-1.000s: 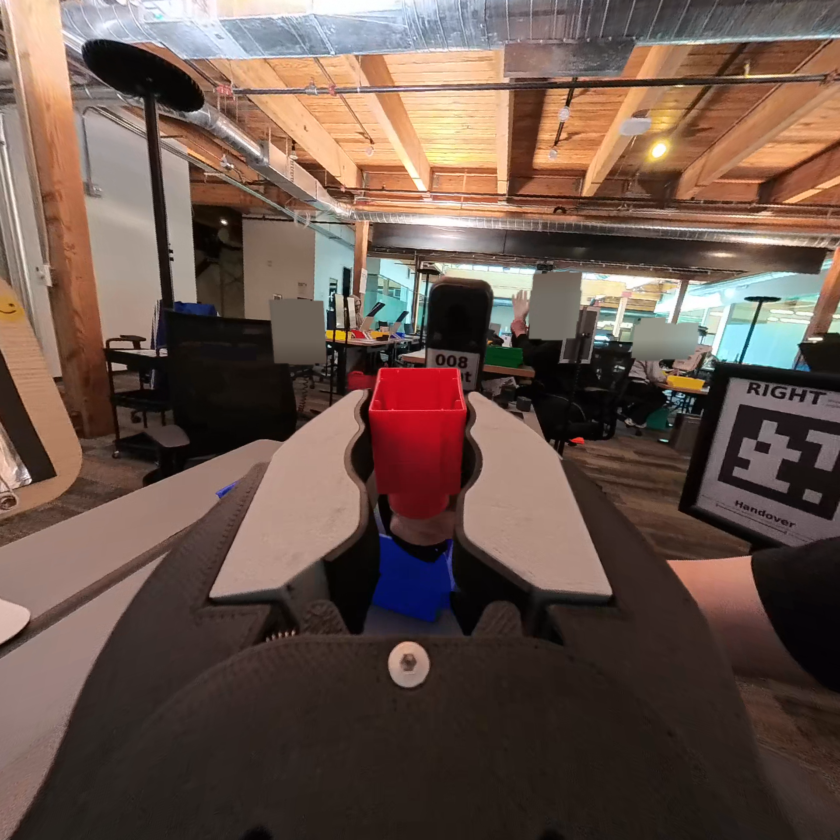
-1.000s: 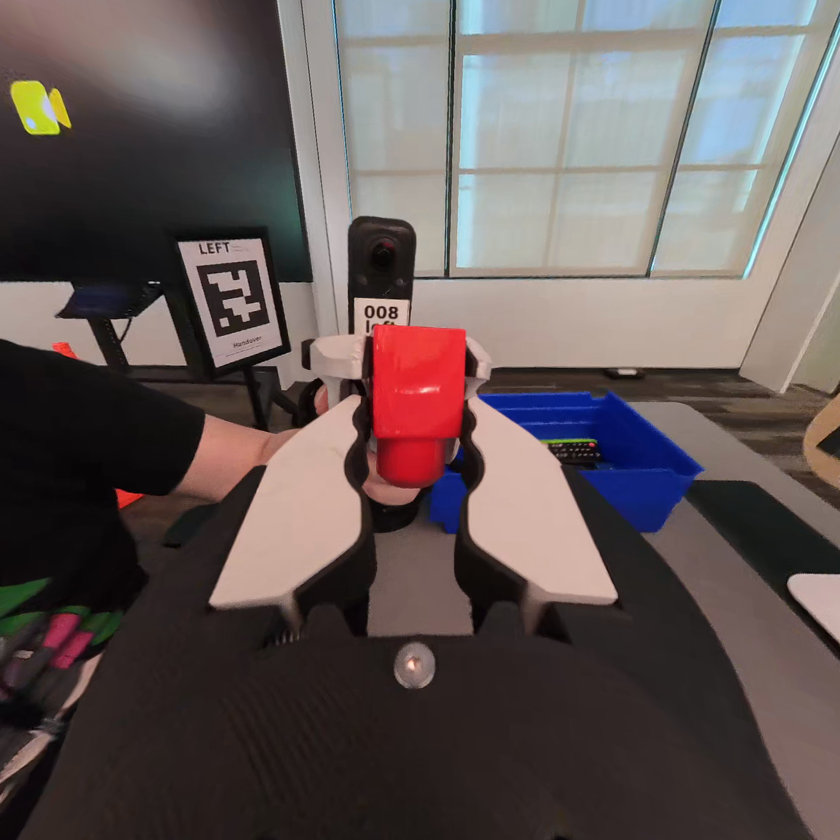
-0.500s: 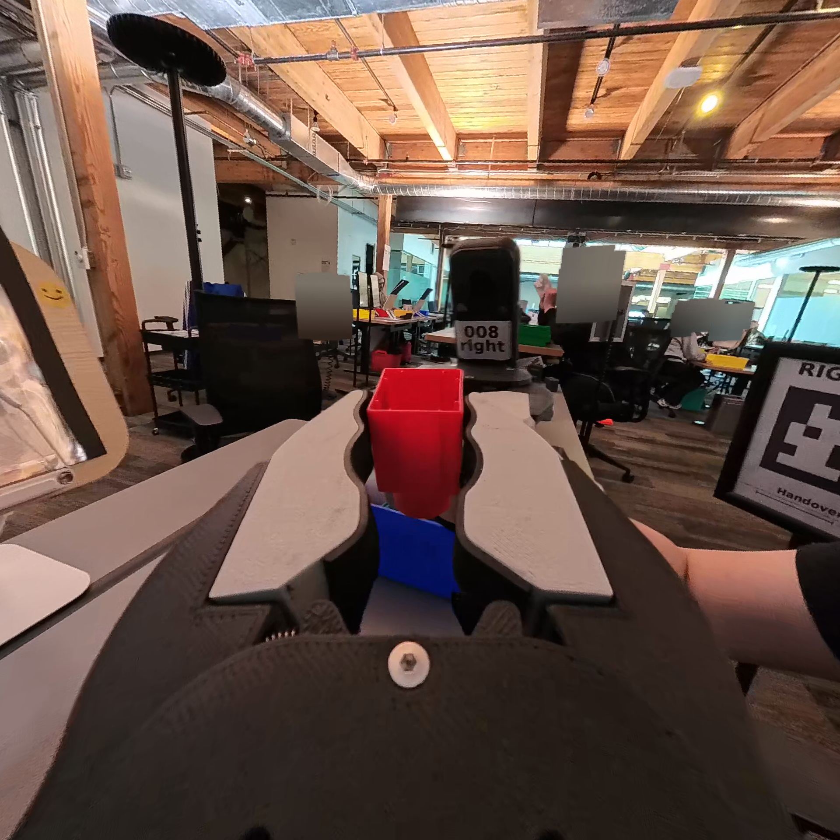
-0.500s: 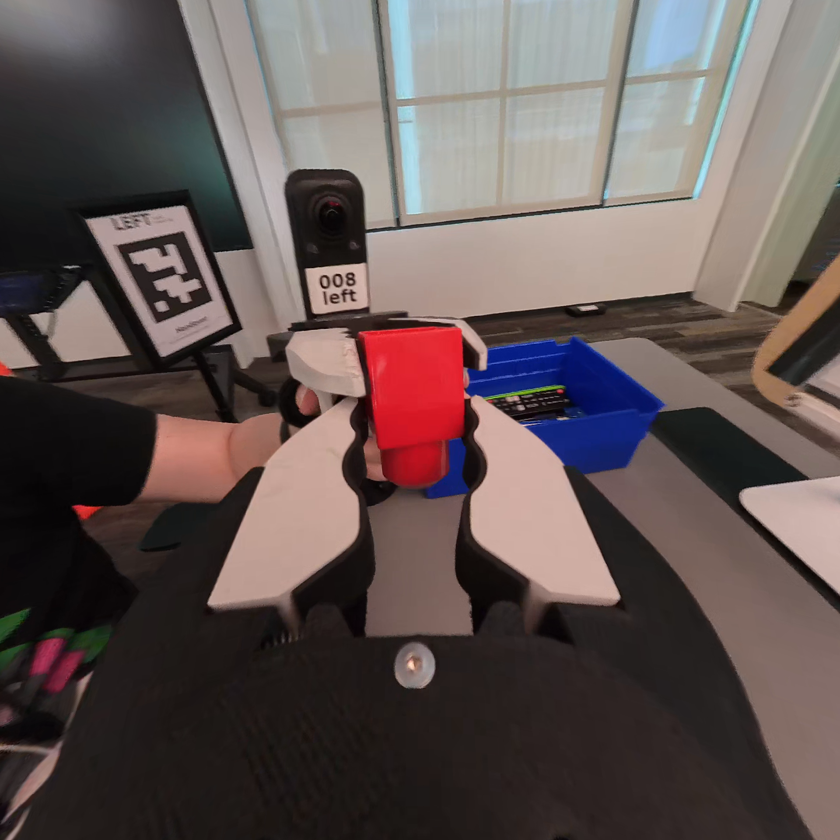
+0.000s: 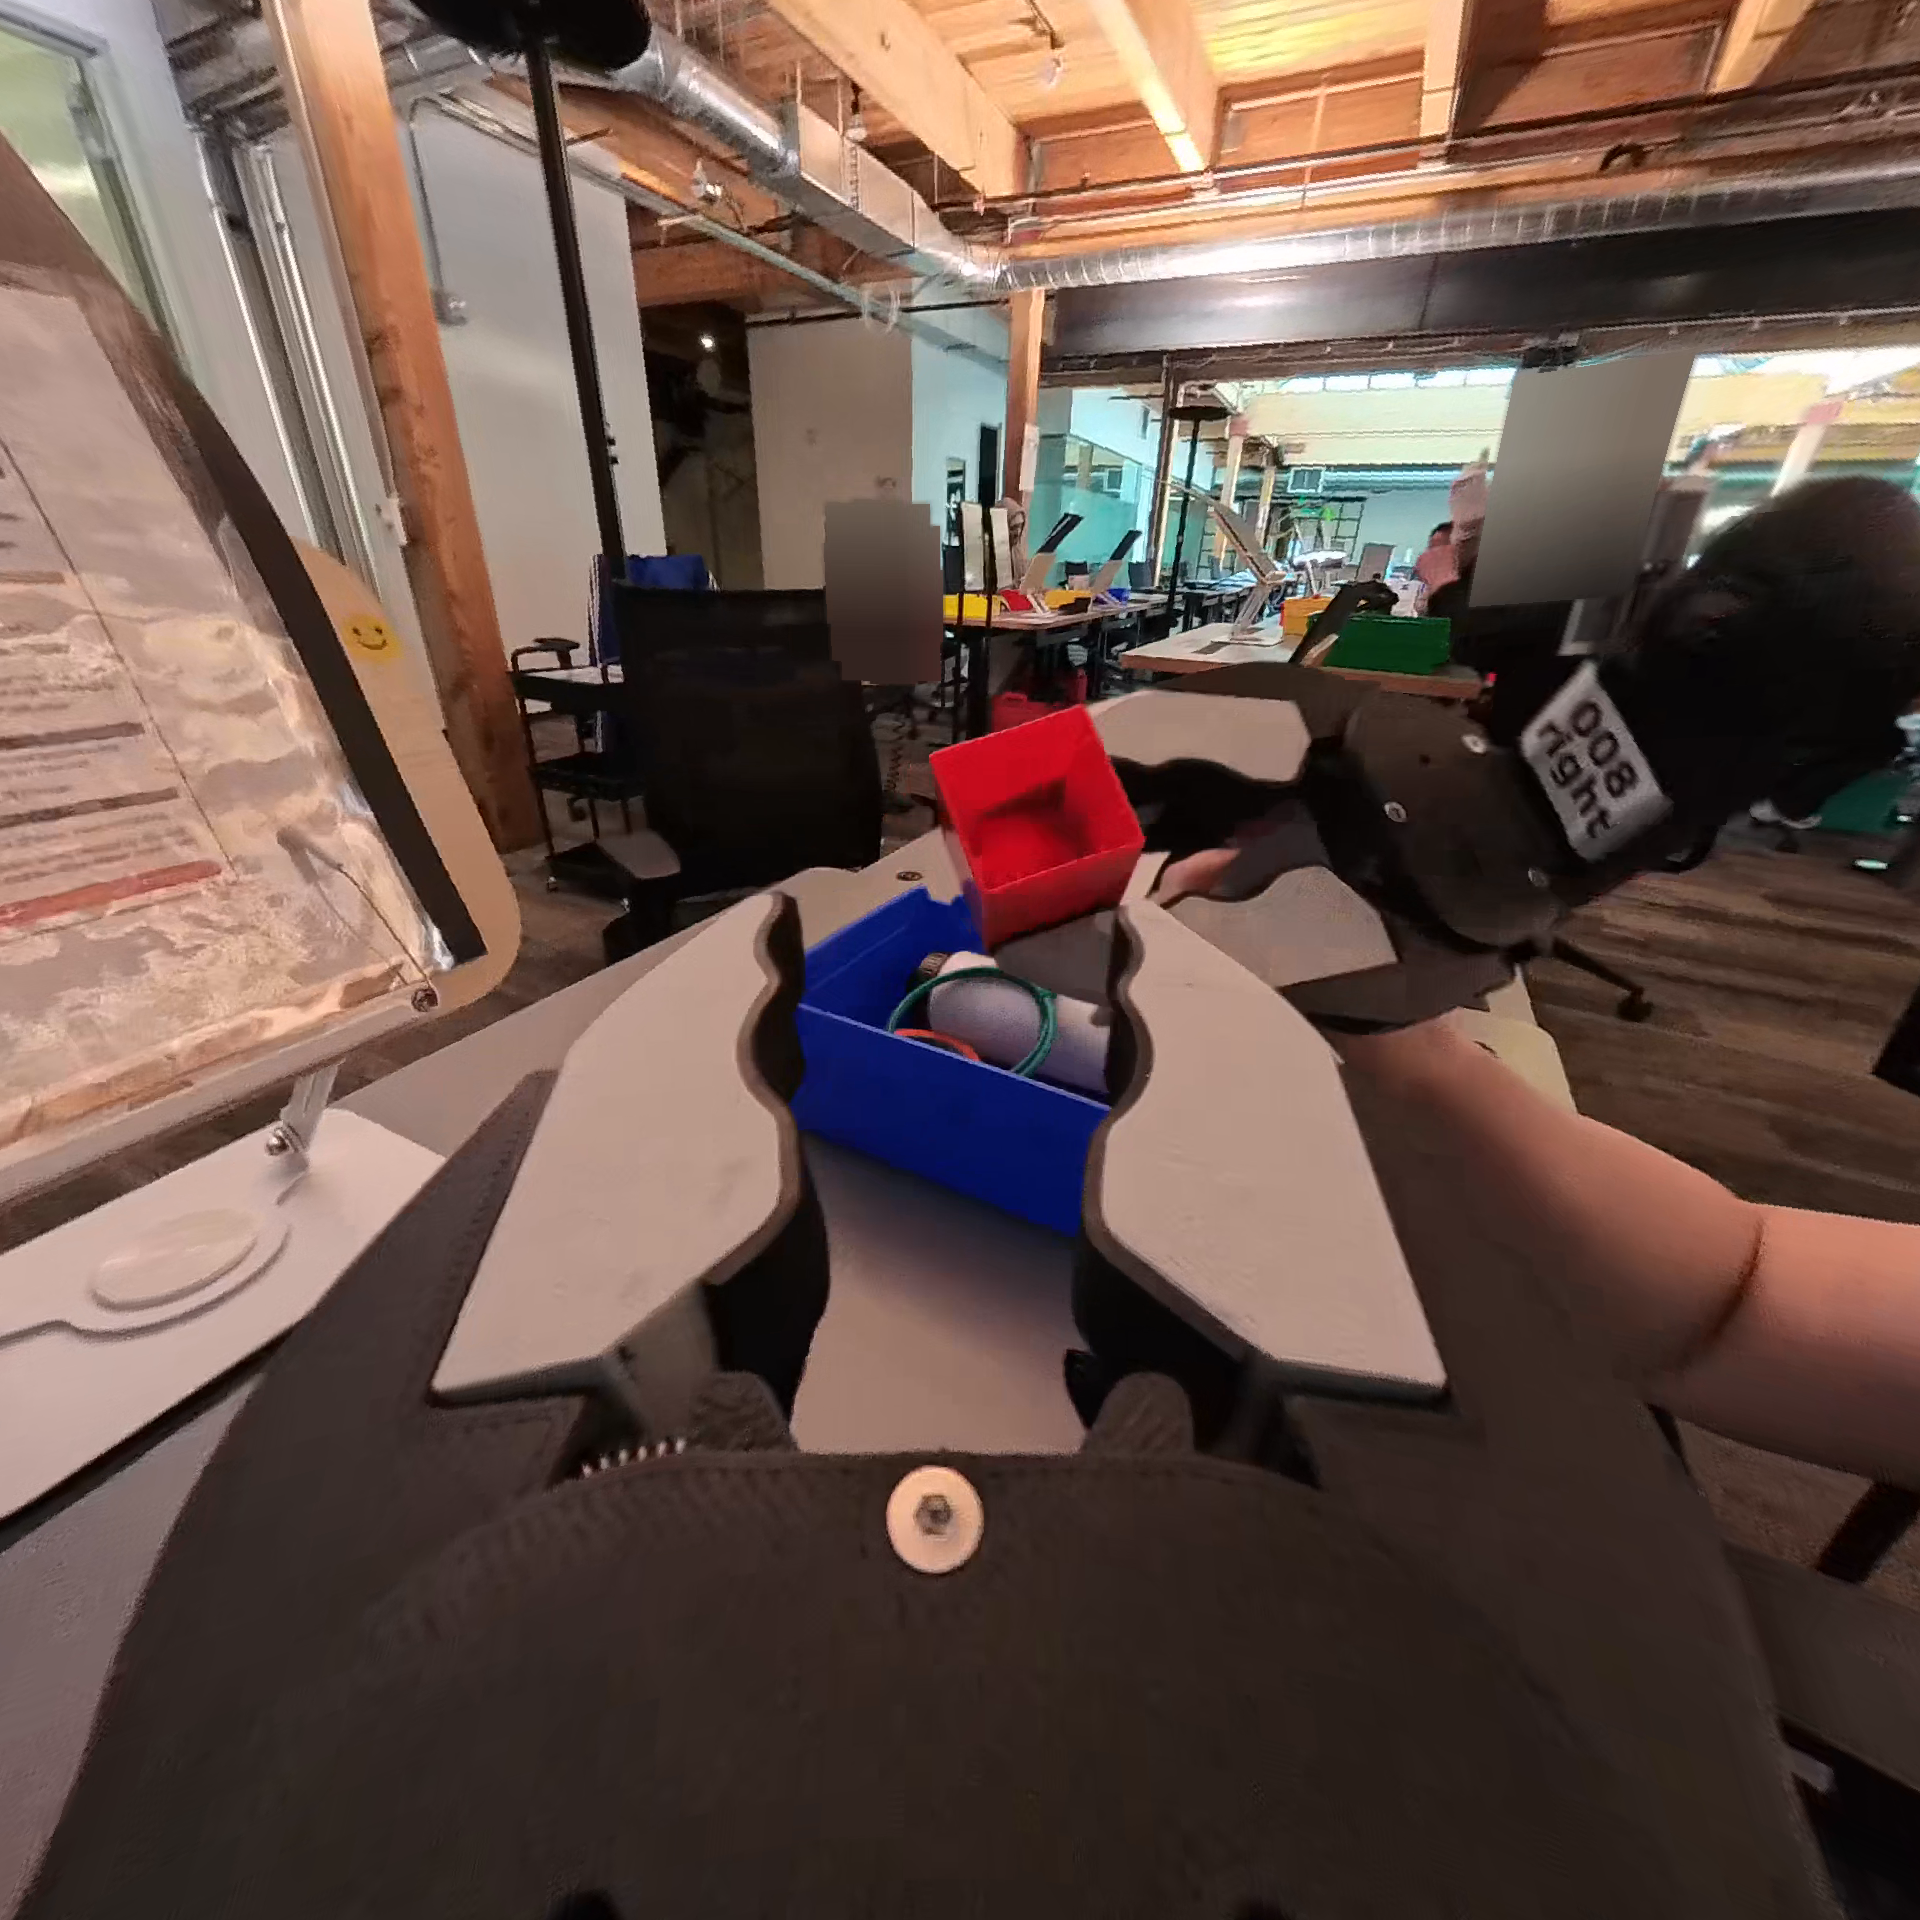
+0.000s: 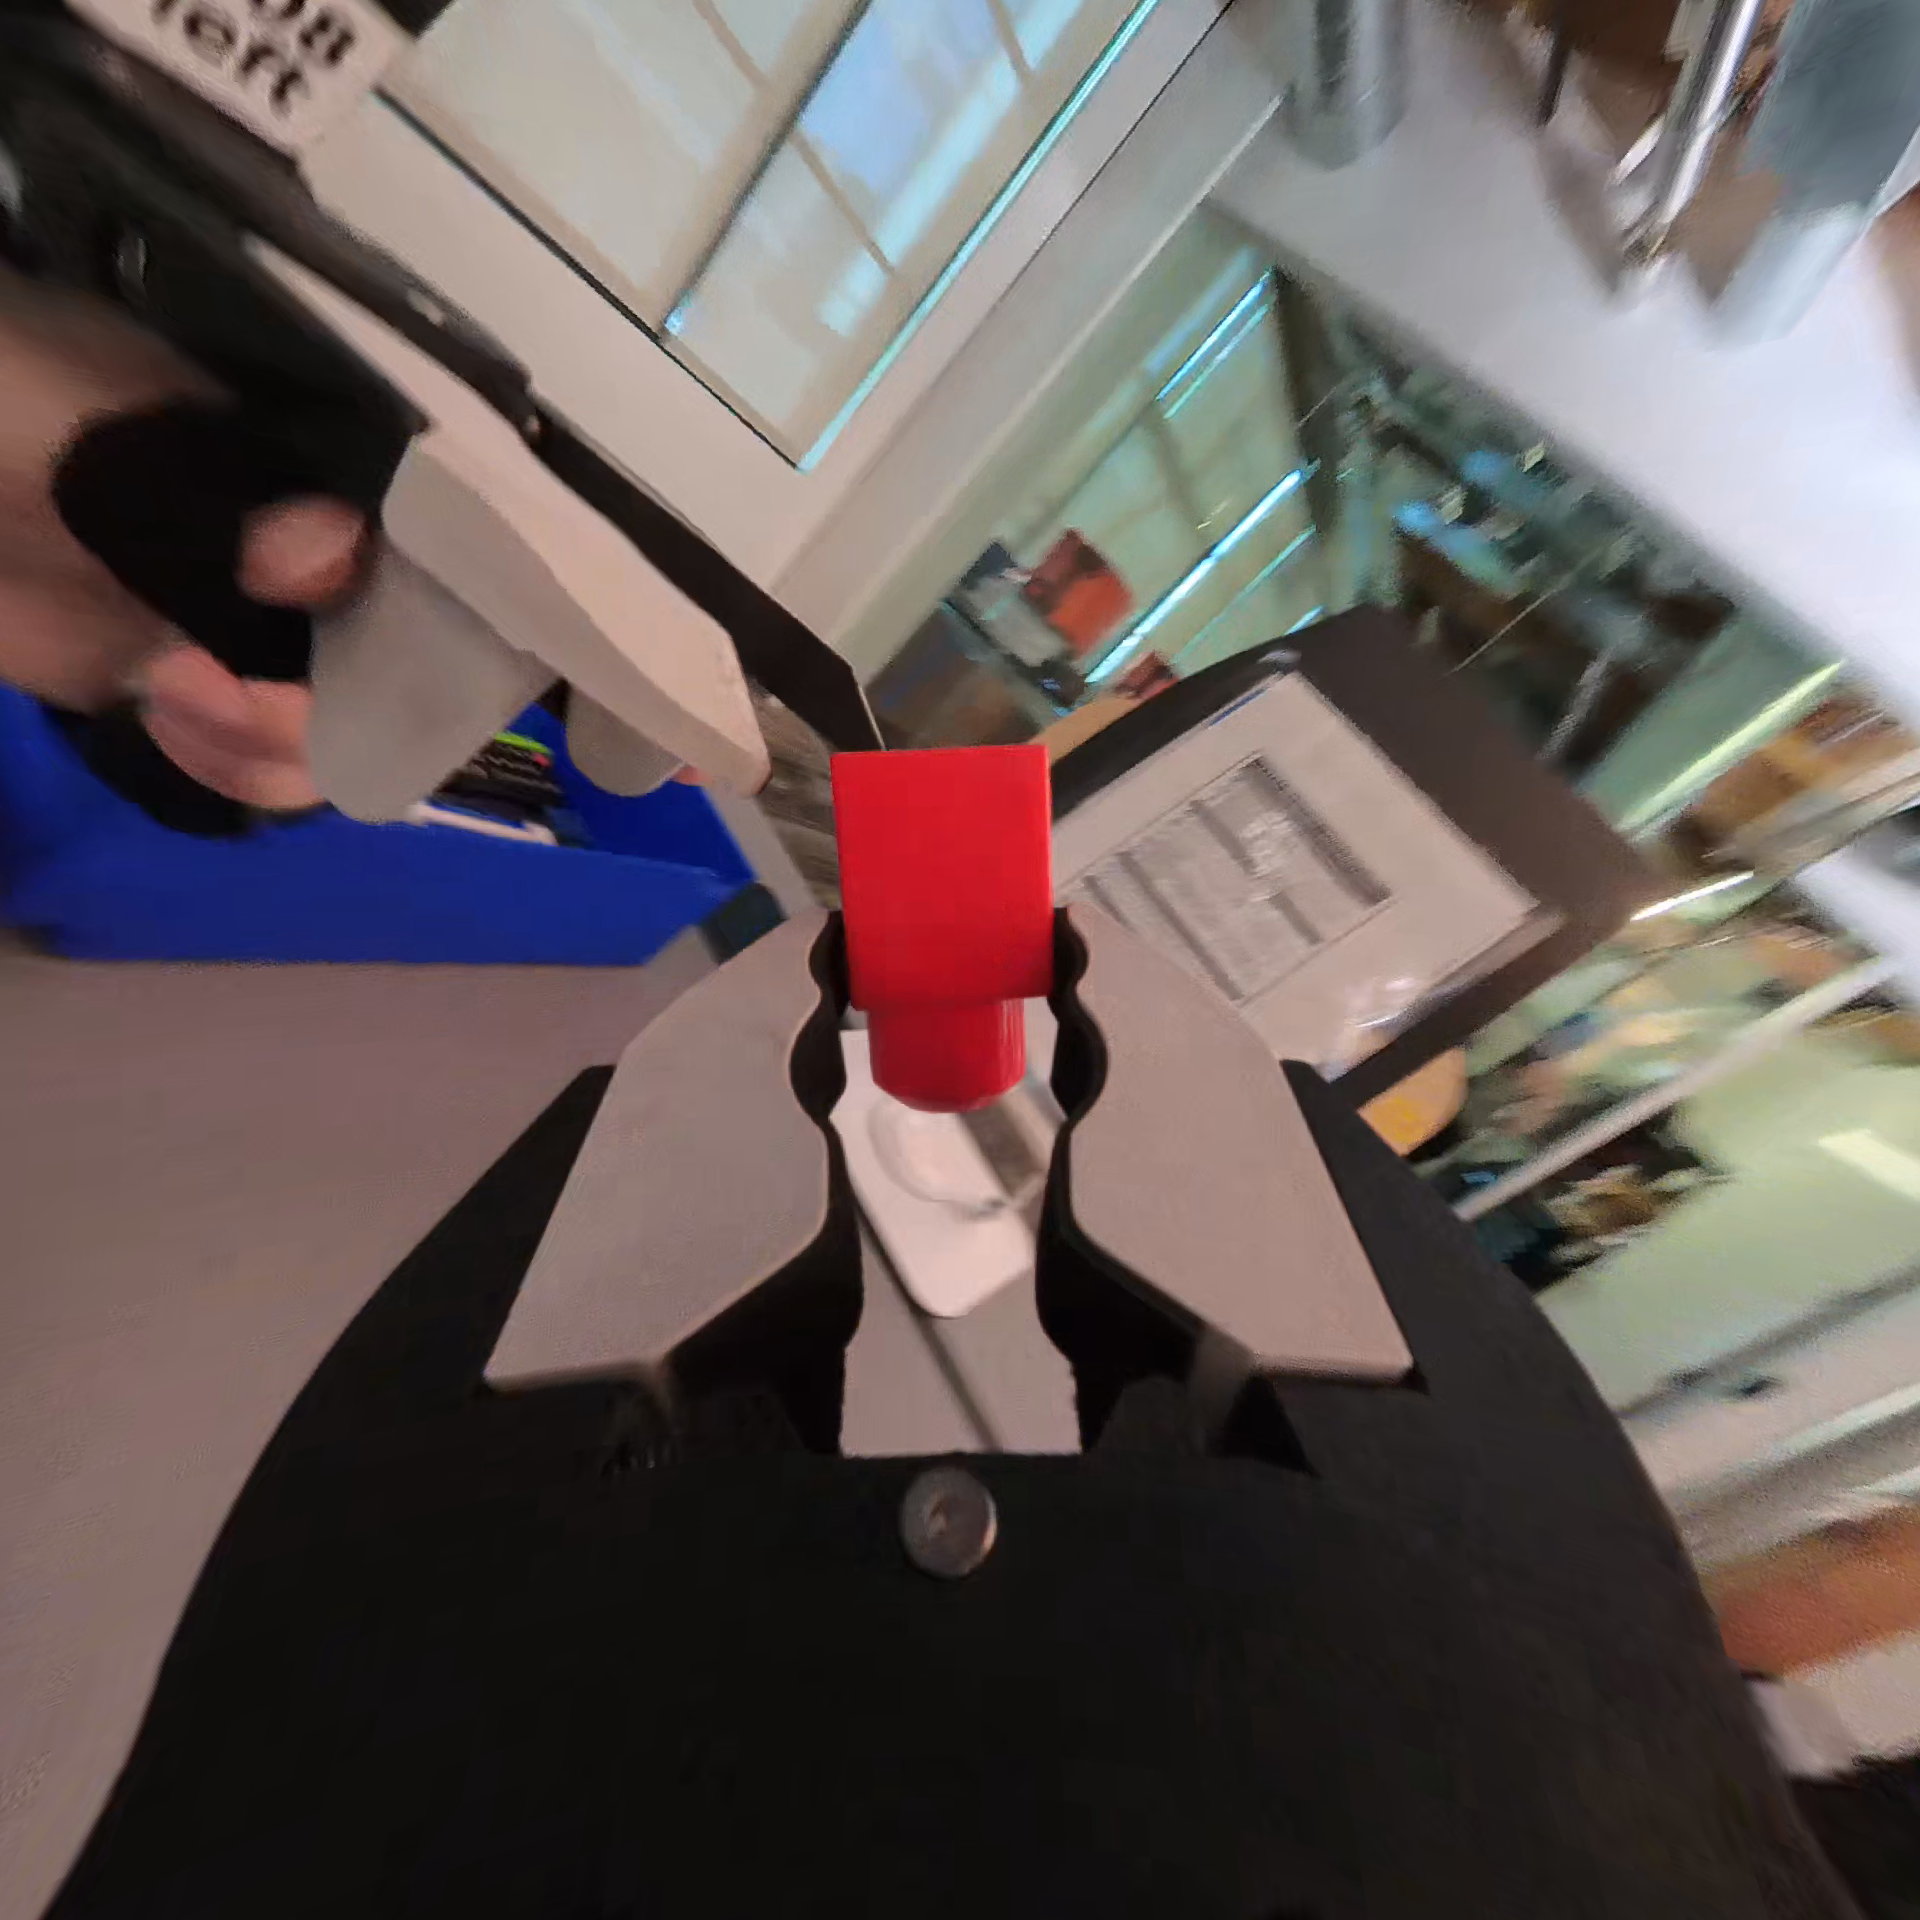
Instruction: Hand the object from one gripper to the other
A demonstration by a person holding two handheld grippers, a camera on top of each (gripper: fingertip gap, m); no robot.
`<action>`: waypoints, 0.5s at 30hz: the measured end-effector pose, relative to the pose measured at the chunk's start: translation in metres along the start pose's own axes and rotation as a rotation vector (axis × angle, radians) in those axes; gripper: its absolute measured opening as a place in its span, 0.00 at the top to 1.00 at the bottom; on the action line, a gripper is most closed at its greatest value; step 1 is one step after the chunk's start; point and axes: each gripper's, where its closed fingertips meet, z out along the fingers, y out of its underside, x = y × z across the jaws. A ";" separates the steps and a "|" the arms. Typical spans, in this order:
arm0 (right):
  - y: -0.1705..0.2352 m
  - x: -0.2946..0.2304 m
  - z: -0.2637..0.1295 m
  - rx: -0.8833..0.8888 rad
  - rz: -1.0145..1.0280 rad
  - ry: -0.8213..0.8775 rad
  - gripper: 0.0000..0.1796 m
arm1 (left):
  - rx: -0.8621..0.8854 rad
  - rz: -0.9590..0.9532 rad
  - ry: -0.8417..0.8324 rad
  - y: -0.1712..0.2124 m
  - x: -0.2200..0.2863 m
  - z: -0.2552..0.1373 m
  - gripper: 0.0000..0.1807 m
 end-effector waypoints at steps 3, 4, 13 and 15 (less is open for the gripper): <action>-0.003 -0.007 0.000 -0.019 -0.225 0.052 0.79 | -0.074 -0.045 0.020 0.012 0.005 0.006 0.61; -0.002 -0.011 0.002 -0.028 -0.300 0.060 0.79 | -0.096 -0.054 0.029 0.016 0.007 0.009 0.60; -0.006 -0.014 0.003 0.102 -0.458 0.142 0.78 | 0.009 -0.102 0.132 0.006 0.007 0.005 0.80; -0.013 -0.007 -0.005 0.205 -0.228 0.058 0.77 | 0.139 -0.190 0.249 -0.016 0.010 -0.008 0.80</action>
